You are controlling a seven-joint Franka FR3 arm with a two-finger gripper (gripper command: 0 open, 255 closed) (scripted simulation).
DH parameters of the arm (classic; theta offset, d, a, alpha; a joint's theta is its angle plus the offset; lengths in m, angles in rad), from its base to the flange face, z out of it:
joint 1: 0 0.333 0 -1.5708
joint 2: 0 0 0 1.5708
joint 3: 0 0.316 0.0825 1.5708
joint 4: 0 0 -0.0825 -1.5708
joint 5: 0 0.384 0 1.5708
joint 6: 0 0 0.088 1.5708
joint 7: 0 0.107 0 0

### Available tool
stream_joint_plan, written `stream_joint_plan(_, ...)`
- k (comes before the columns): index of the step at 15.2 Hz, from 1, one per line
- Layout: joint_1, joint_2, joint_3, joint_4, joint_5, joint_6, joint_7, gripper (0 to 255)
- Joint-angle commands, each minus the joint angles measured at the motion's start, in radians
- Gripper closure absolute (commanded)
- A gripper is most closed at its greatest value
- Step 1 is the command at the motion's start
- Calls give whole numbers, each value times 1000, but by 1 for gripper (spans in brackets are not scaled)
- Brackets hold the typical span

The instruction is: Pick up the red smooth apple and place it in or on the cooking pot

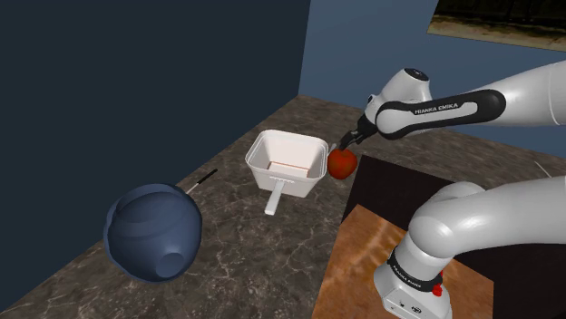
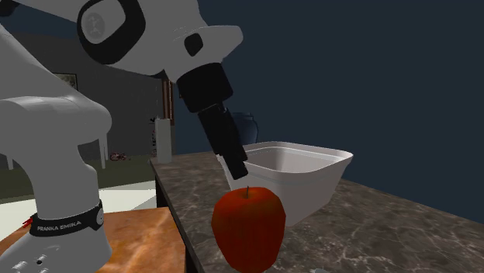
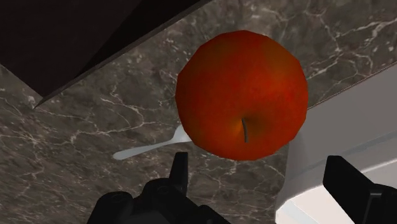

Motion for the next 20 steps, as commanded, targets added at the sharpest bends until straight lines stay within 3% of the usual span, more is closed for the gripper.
stream_joint_plan(1, 5, 37, -11, -6, -2, 45, -1, 0)
stream_joint_plan(2, 11, 67, -19, -9, -3, 77, -1, 0)
stream_joint_plan(10, 11, 66, -19, -9, -3, 77, -1, 0)
stream_joint_plan(11, 11, 66, -19, -9, -3, 77, -1, 255)
stream_joint_plan(20, 11, 67, -19, -9, -3, 77, -1, 255)
